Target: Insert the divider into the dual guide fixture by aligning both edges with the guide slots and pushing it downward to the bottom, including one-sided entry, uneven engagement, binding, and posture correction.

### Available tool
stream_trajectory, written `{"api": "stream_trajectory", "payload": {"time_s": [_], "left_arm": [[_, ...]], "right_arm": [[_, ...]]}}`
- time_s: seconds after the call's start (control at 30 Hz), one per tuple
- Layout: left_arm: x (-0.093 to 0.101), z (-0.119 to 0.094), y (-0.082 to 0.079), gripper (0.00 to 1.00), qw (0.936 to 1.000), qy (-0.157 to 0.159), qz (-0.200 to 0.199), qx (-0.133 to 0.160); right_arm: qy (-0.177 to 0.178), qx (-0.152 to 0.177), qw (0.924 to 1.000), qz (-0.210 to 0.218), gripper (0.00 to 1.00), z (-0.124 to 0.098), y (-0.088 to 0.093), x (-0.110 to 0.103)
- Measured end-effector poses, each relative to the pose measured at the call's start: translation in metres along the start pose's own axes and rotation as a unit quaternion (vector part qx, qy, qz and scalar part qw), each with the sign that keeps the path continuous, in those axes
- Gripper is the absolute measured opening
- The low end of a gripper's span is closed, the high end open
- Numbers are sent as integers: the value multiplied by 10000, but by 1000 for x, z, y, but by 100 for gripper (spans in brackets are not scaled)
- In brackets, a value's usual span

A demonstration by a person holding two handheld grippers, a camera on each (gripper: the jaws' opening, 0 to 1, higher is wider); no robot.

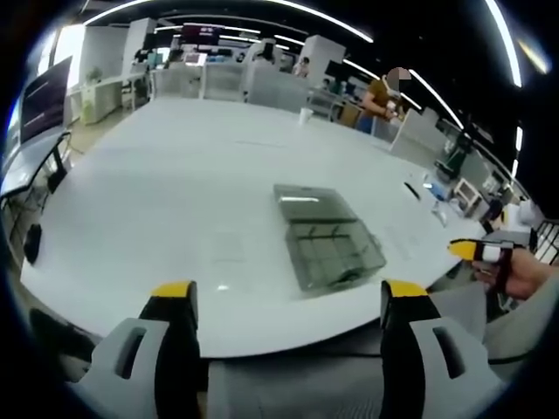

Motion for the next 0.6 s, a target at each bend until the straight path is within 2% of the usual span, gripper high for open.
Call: {"api": "stream_trajectory", "payload": {"time_s": [0.33, 0.6], "left_arm": [[-2, -1, 0, 83, 9999, 79, -134, -9], [3, -2, 4, 83, 9997, 199, -95, -90]], "right_arm": [[29, -33, 10000, -13, 80, 0, 1, 0], [21, -101, 9999, -16, 78, 0, 3, 0]]}}
Point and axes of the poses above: the point that each gripper's makers call its tool centre point, and the gripper's own axes: z roughly forward along the fingers, x roughly to its right, y roughly out of its underside, the point moved 6 cm from there along -z, roughly backward along the fingers, and after that the axes turned 4 degrees about x, right-handed, at the moved point
